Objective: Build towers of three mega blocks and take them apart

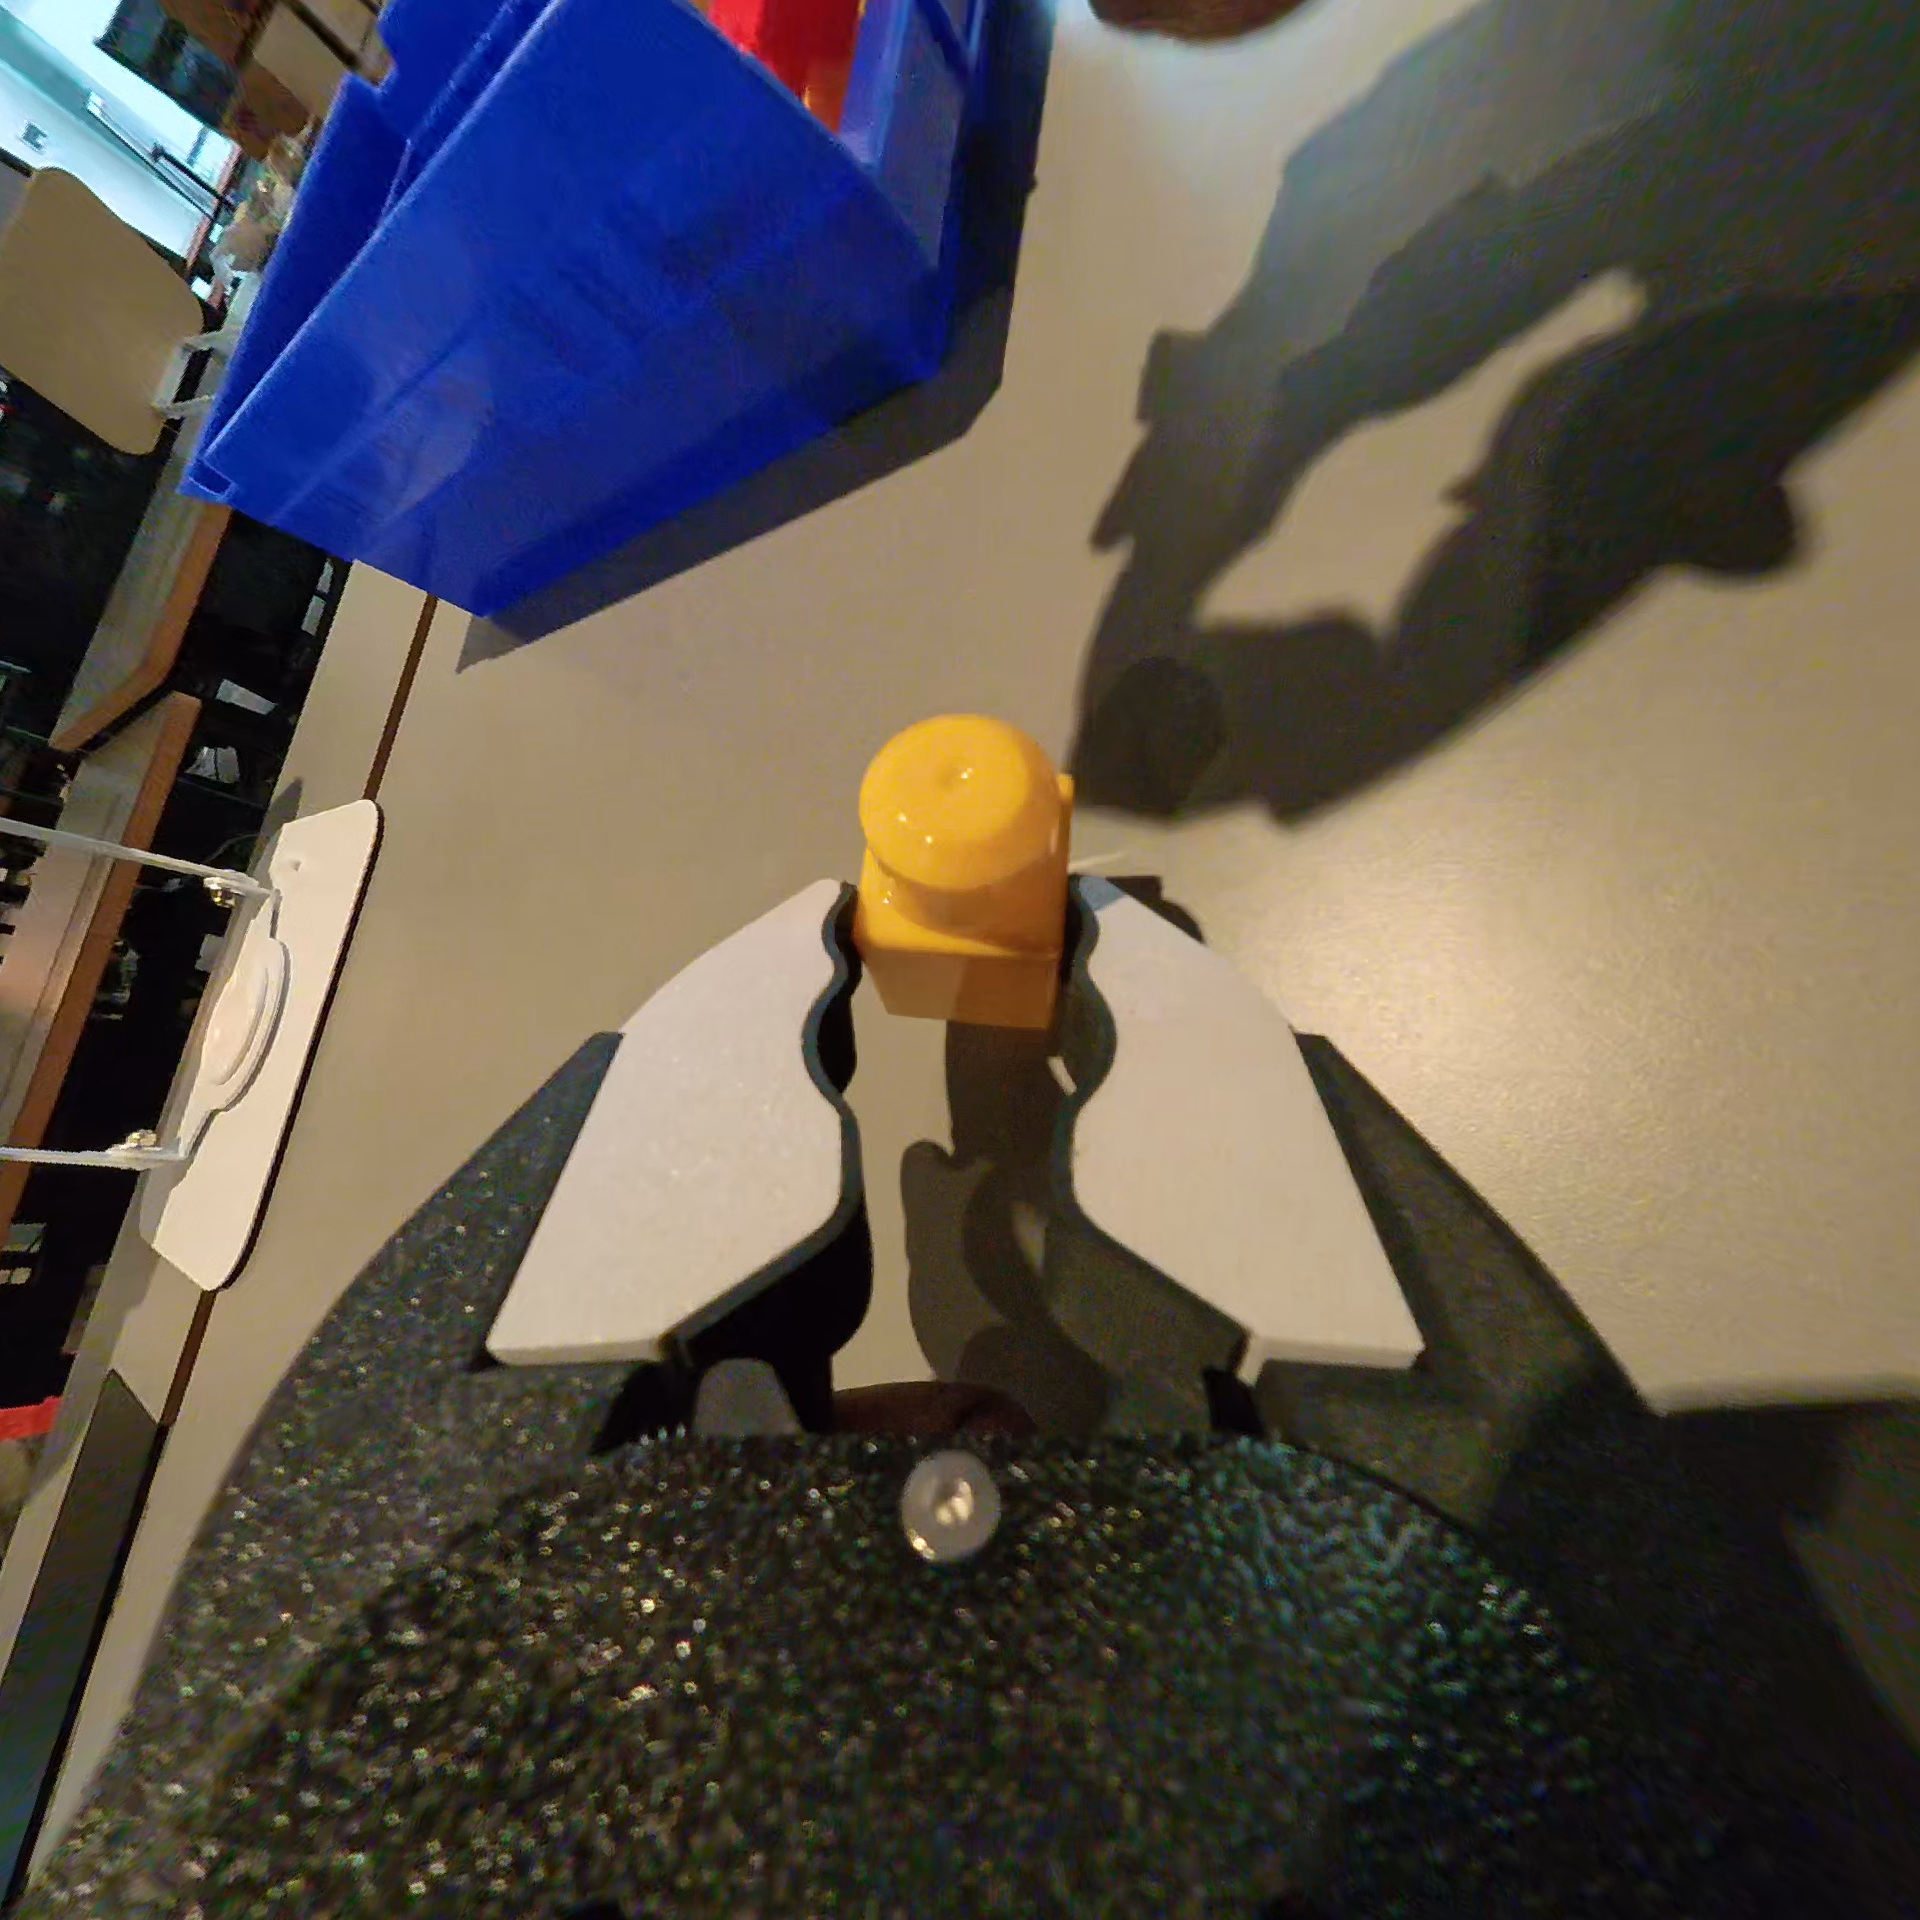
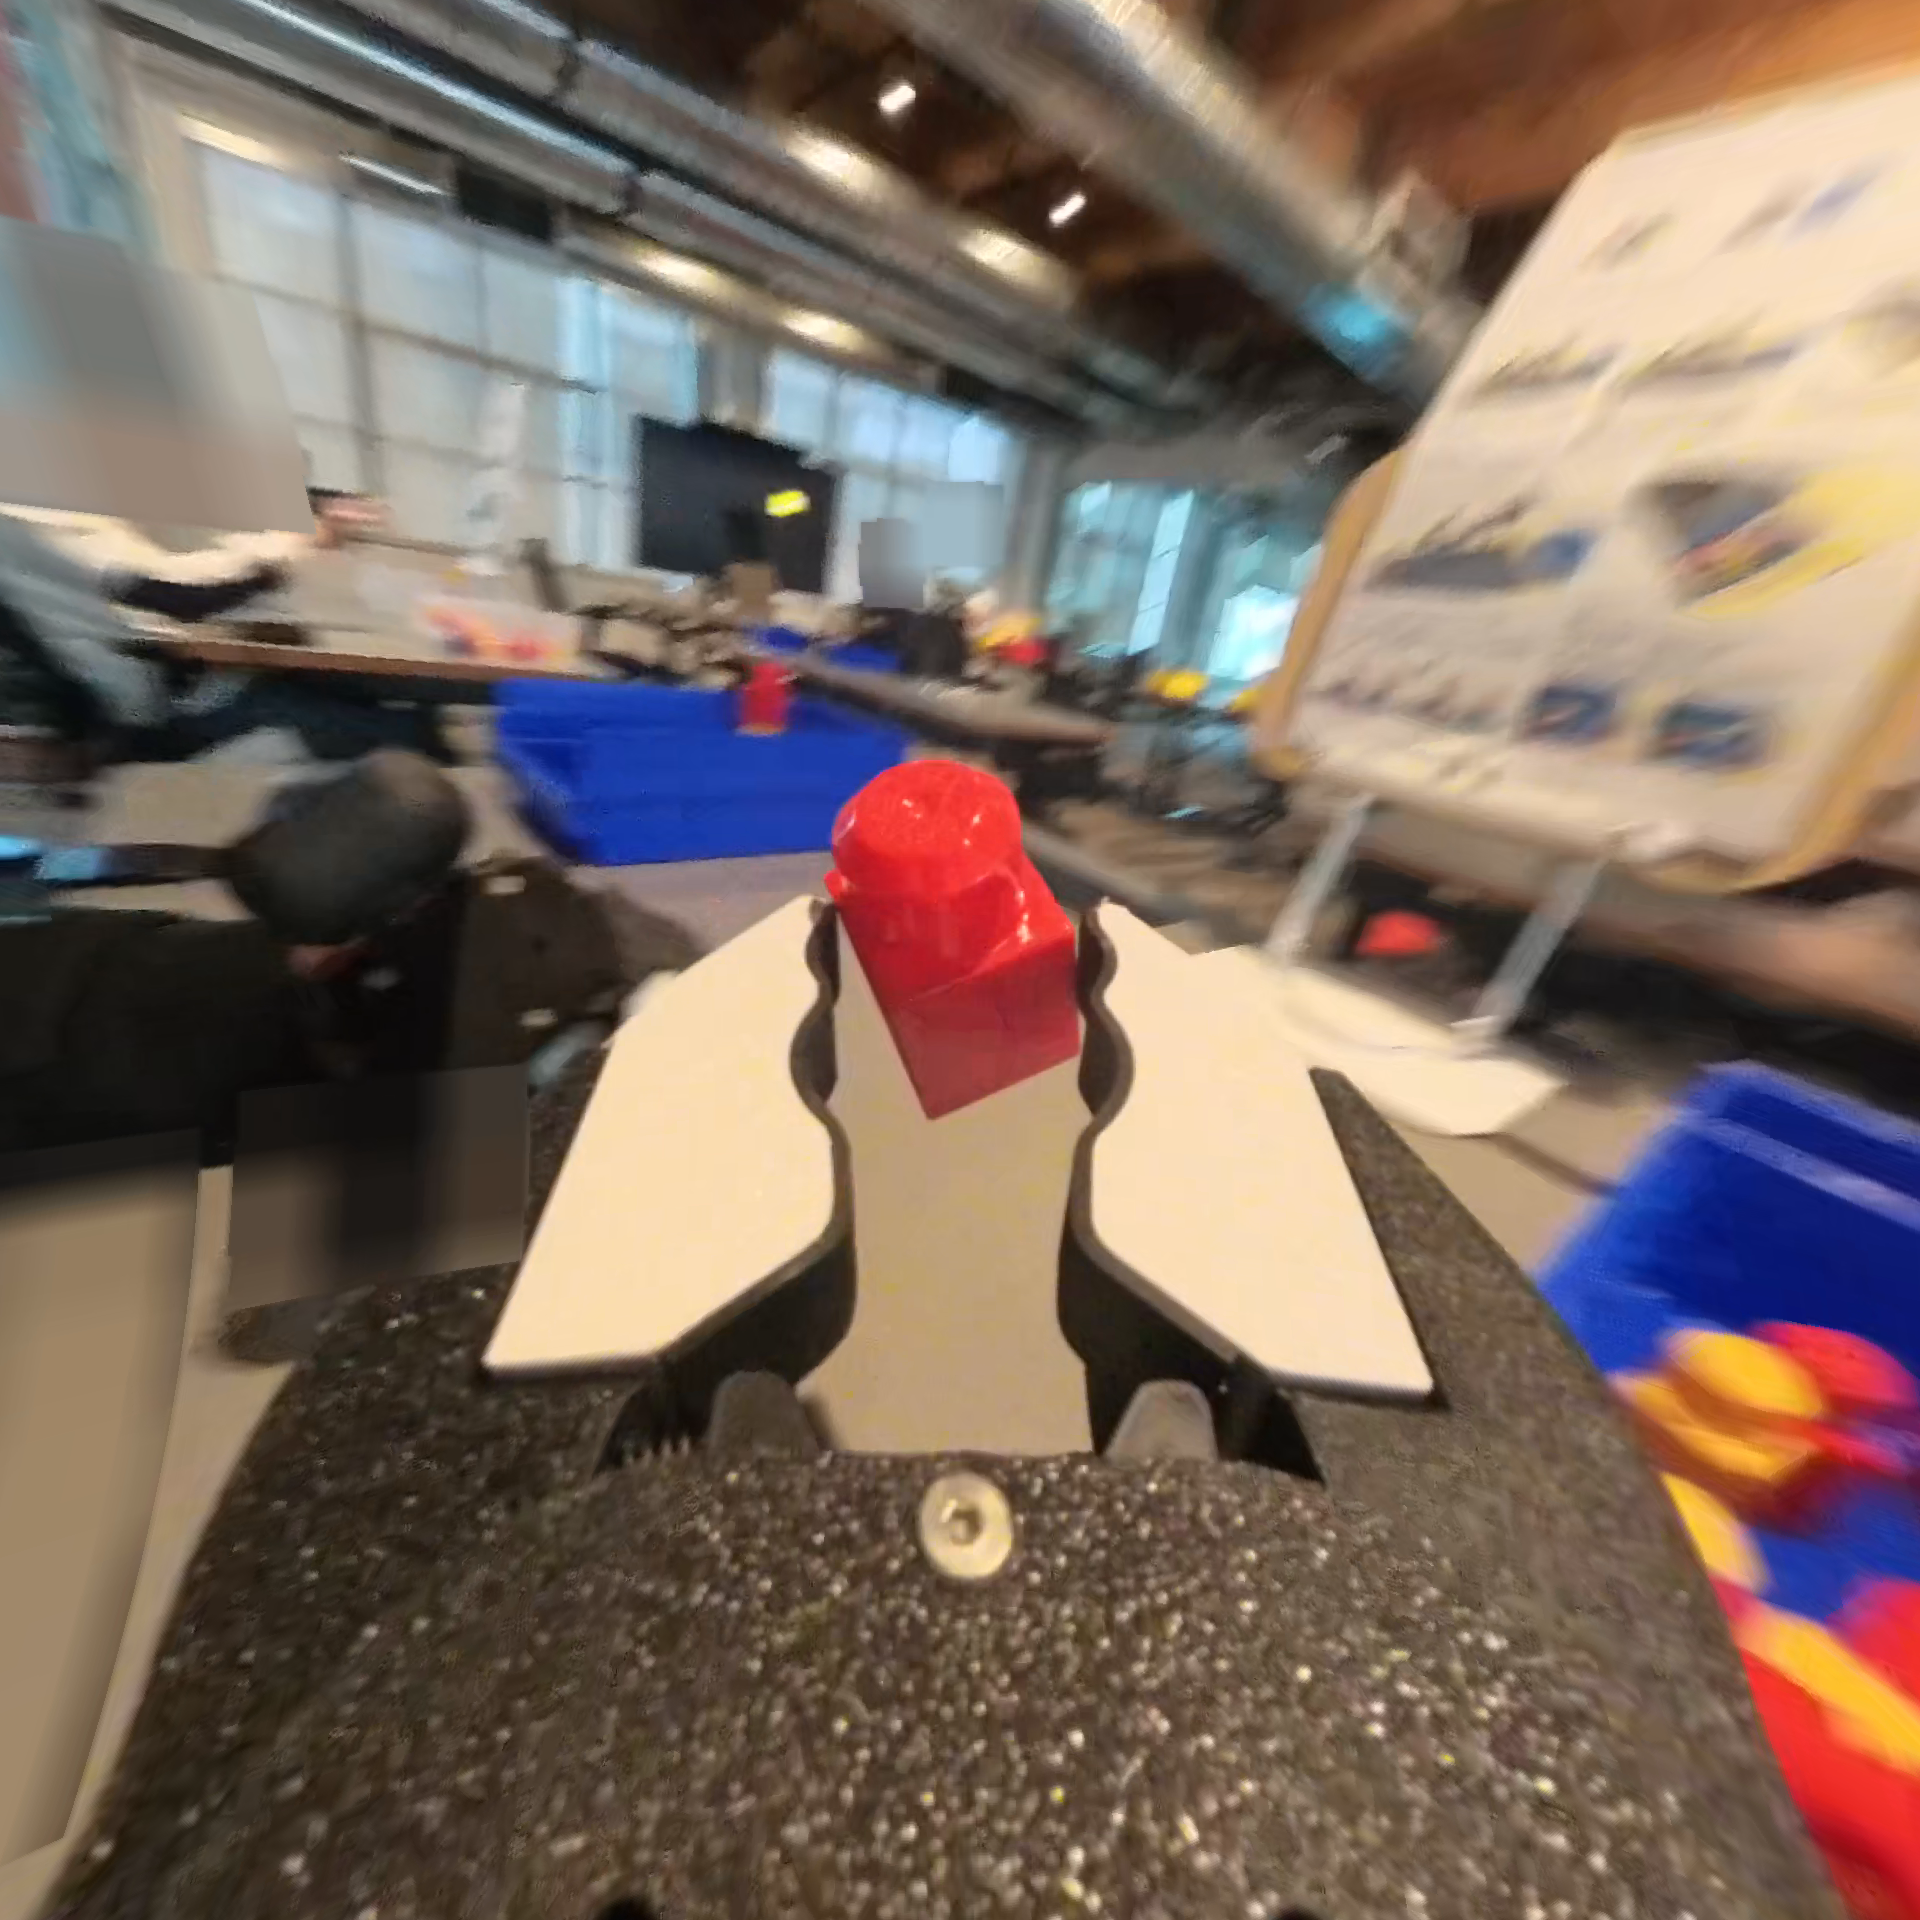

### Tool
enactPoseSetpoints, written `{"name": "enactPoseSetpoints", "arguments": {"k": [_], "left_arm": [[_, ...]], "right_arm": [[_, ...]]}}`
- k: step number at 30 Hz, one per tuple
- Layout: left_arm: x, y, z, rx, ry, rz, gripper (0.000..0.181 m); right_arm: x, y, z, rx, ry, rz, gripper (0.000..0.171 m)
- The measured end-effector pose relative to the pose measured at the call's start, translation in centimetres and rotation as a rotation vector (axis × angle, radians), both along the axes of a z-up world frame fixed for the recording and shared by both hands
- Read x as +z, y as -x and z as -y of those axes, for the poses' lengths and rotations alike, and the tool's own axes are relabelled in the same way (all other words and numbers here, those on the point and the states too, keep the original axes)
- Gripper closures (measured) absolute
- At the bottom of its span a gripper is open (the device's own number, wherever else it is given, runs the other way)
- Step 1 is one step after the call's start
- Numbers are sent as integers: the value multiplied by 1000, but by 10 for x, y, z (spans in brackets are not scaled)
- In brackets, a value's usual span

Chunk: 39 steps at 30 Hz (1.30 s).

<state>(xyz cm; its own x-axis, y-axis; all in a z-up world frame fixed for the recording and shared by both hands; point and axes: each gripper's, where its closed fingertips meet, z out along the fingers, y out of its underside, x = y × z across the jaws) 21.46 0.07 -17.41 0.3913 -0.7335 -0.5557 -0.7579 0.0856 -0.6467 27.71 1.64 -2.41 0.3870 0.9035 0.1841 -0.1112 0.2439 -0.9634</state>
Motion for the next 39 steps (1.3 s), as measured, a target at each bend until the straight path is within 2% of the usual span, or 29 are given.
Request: {"name": "enactPoseSetpoints", "arguments": {"k": [3, 6, 8, 10, 13, 17, 22, 29, 32, 34, 36, 39], "left_arm": [[0, 0, 0, 0, -2, -1, 145], [0, 0, -1, 4, -2, 2, 145], [0, 0, -1, 6, 1, 9, 145], [0, 0, -2, 8, 6, 18, 145], [1, 0, -2, 9, 3, 20, 145], [1, 0, -2, 10, 0, 19, 145], [1, 0, -2, 9, -1, 17, 145], [1, -1, -2, 9, -15, 1, 145], [1, -1, -2, 11, -15, 3, 145], [1, 0, -3, 16, -21, 4, 145], [2, 0, -4, 21, -29, 7, 145], [4, 2, -6, 34, -39, 9, 145]], "right_arm": [[15, -58, -52, -354, -72, -49, 127], [22, -115, -92, -559, -16, -121, 127], [5, -142, -123, -692, 79, -44, 128], [-26, -155, -147, -769, 189, 126, 127], [-56, -160, -161, -816, 261, 295, 126], [-64, -147, -158, -783, 254, 350, 114], [-62, -143, -153, -765, 240, 330, 111], [-29, -143, -127, -665, 193, 60, 116], [-8, -126, -100, -551, 100, -37, 120], [1, -100, -72, -424, -22, -31, 127], [-3, -65, -43, -279, -127, 56, 131], [-28, -14, -1, -57, -209, 222, 131]]}}
